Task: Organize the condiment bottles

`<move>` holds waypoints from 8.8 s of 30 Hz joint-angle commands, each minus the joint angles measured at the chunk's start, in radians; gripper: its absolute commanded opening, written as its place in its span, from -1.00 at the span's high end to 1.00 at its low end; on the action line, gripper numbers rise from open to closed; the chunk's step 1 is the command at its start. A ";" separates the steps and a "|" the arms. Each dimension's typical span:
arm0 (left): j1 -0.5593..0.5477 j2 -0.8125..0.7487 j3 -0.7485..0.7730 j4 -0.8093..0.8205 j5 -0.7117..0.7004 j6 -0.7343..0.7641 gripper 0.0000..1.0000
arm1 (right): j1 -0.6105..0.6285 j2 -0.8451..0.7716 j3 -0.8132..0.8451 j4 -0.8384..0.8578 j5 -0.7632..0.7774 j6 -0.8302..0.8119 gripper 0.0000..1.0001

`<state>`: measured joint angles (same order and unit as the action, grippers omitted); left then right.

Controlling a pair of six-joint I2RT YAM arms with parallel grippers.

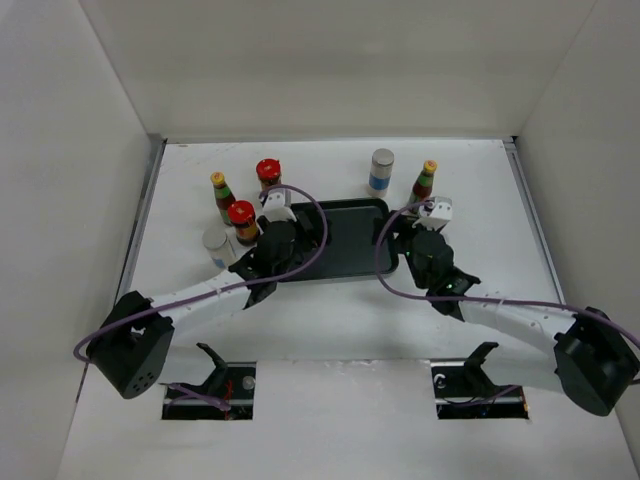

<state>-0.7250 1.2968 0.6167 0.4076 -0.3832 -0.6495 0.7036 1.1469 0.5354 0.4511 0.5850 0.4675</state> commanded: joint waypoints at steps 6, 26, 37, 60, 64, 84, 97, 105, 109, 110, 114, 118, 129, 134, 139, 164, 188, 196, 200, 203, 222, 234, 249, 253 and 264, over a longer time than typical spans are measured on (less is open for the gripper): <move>0.080 -0.015 0.126 -0.065 -0.085 0.119 -1.00 | 0.073 0.034 -0.006 0.147 -0.129 0.008 0.00; 0.243 0.271 0.507 -0.168 -0.206 0.347 -0.17 | 0.084 0.103 0.014 0.113 -0.128 0.011 0.27; 0.279 0.476 0.719 -0.328 -0.233 0.359 -0.84 | 0.086 0.106 0.017 0.115 -0.137 0.003 -0.69; 0.364 0.639 0.785 -0.323 -0.135 0.310 -0.65 | 0.069 0.116 0.011 0.135 -0.134 0.006 -0.77; 0.364 0.635 0.785 -0.299 -0.128 0.307 -0.18 | 0.069 0.106 0.008 0.135 -0.129 -0.001 -0.77; 0.172 0.274 0.594 -0.098 -0.194 0.441 0.01 | 0.047 0.094 -0.014 0.147 -0.128 0.026 -0.76; 0.147 0.257 0.364 -0.038 -0.180 0.344 0.01 | 0.003 0.079 -0.041 0.153 -0.108 0.072 -0.70; 0.151 0.337 0.351 0.011 -0.186 0.341 -0.28 | 0.004 0.097 -0.032 0.153 -0.129 0.071 -0.72; 0.158 0.346 0.334 0.036 -0.200 0.333 -0.66 | 0.003 0.090 -0.034 0.155 -0.137 0.072 -0.73; 0.158 0.337 0.331 0.037 -0.200 0.335 -0.73 | 0.000 0.093 -0.035 0.155 -0.137 0.075 -0.73; 0.146 0.276 0.307 0.057 -0.218 0.346 -0.91 | 0.004 0.097 -0.029 0.150 -0.142 0.068 -0.75; 0.131 0.144 0.265 0.048 -0.259 0.353 -0.91 | 0.000 0.097 -0.029 0.144 -0.146 0.072 -0.75; 0.198 -0.074 0.262 -0.470 -0.328 0.157 -0.82 | 0.001 0.122 -0.018 0.143 -0.154 0.076 -0.77; 0.247 -0.051 0.271 -0.572 -0.353 0.123 -0.84 | 0.001 0.128 -0.014 0.141 -0.154 0.074 -0.79; 0.276 0.007 0.287 -0.573 -0.324 0.103 -0.84 | 0.029 0.117 -0.009 0.146 -0.103 0.026 -0.81; 0.335 0.133 0.284 -0.342 -0.230 0.129 0.07 | 0.038 0.112 -0.003 0.132 -0.129 0.037 -0.83; 0.040 -0.062 0.204 -0.342 -0.330 0.192 0.18 | 0.023 0.103 -0.017 0.144 -0.137 0.045 -0.83; 0.023 0.018 0.192 -0.283 -0.259 0.159 0.19 | 0.015 0.105 -0.018 0.137 -0.146 0.059 -0.83; 0.028 0.051 0.173 -0.268 -0.249 0.148 0.13 | 0.012 0.089 -0.028 0.147 -0.146 0.060 -0.83; 0.016 0.056 0.155 -0.248 -0.252 0.152 -0.04 | 0.010 0.099 -0.020 0.135 -0.151 0.065 -0.83; 0.221 -0.070 0.234 -0.162 -0.332 0.223 -0.76 | 0.009 0.106 -0.015 0.138 -0.154 0.063 -0.86; 0.443 0.123 0.431 -0.263 -0.327 0.303 -0.49 | 0.013 0.109 -0.011 0.136 -0.152 0.059 -0.87; 0.514 0.298 0.558 -0.305 -0.197 0.310 -0.26 | 0.018 0.131 0.000 0.132 -0.162 0.056 -0.88; 0.519 0.305 0.551 -0.306 -0.209 0.309 -0.11 | 0.018 0.122 -0.006 0.133 -0.160 0.059 -0.88; 0.520 0.302 0.519 -0.302 -0.210 0.292 0.60 | 0.018 0.109 -0.012 0.130 -0.157 0.059 -0.89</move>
<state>-0.2028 1.6085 1.1275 0.0845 -0.6064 -0.3485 0.7147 1.2716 0.4965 0.5461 0.4328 0.5240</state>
